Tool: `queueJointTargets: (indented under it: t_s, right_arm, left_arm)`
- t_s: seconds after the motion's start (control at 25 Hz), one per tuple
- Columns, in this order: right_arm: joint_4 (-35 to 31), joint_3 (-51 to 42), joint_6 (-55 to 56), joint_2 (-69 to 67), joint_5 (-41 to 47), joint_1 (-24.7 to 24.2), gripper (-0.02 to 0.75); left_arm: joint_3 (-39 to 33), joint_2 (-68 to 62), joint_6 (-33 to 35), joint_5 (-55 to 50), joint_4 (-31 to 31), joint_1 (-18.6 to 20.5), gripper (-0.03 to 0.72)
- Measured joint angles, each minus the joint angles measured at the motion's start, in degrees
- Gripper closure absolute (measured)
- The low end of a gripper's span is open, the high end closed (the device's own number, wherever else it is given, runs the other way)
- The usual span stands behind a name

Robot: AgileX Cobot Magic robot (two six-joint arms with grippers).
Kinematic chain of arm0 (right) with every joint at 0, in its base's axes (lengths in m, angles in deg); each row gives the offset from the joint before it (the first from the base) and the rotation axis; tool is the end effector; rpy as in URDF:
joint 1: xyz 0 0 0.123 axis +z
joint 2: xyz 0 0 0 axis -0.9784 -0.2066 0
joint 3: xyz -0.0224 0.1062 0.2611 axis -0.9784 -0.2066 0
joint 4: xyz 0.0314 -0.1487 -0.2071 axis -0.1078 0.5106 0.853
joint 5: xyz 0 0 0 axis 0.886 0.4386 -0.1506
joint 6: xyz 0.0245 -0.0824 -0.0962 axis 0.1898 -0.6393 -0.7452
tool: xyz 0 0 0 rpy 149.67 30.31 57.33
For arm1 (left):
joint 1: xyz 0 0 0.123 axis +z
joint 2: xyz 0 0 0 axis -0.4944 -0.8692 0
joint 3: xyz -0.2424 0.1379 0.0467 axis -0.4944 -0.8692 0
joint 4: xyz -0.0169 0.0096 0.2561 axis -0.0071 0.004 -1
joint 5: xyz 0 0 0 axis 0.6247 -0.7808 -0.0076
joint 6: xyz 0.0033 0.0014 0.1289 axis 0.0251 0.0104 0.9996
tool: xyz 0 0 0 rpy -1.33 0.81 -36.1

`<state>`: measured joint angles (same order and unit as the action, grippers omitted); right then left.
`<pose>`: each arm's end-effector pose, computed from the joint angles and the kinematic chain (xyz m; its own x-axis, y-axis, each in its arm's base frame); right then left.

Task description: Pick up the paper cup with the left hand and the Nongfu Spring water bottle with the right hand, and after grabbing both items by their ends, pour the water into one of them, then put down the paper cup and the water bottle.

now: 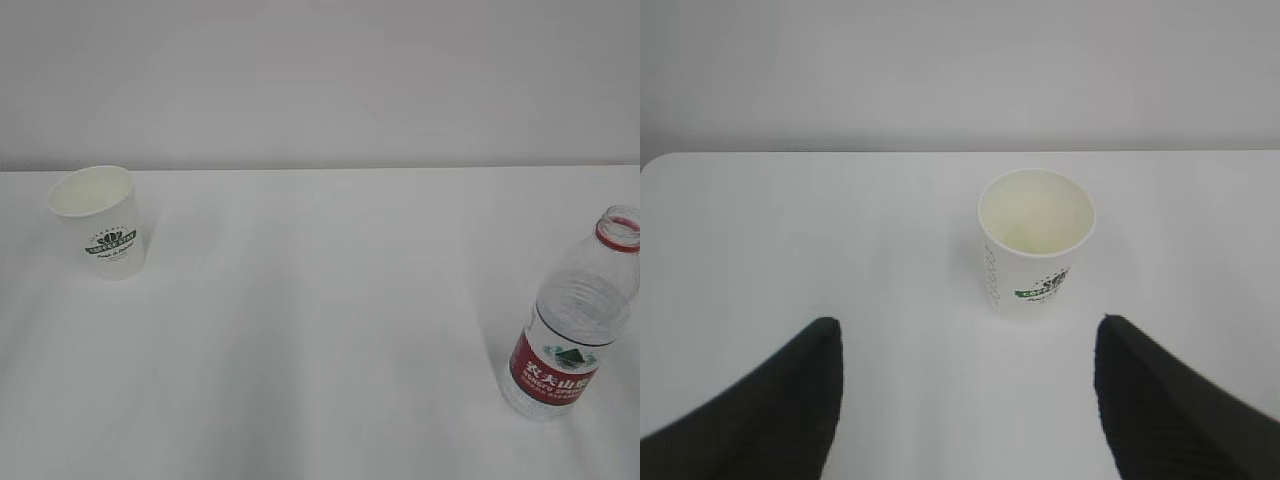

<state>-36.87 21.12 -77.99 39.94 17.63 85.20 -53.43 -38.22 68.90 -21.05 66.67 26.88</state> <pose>0.1308 0.0218 0.2773 -0.0567 -0.0801 -0.9952 -0.1695 0.9831 -0.0695 0.1835 -0.0074 0.2908 -0.4156 -0.0561 -0.9078 0.0066 0.9979 -0.0647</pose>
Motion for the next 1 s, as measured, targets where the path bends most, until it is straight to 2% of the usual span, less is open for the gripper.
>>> queueJointTargets:
  t_s: [0.16,0.48,0.72,0.84,1.0]
  right_arm:
    - [0.86,0.0,-0.11,-1.97,-3.0,0.0,0.169]
    - [1.09,-0.12,-0.11,-9.98,-10.37,0.0,0.169]
    - [2.05,-0.12,1.19,-11.82,-14.06,0.0,0.169]
    - [6.48,-0.12,7.4,-12.46,-15.24,0.0,0.169]
    - [19.4,-0.12,18.85,-13.91,-16.73,0.0,0.169]
  left_arm:
    - [-0.88,0.0,0.0,2.59,0.0,0.0,0.118]
    - [-7.1,0.0,0.0,10.81,0.0,0.0,0.118]
    - [-8.04,-0.73,0.0,14.79,0.0,0.0,0.118]
    - [-8.04,-3.75,0.0,17.25,0.0,0.0,0.118]
    - [-8.04,-9.96,0.0,20.81,0.0,0.0,0.118]
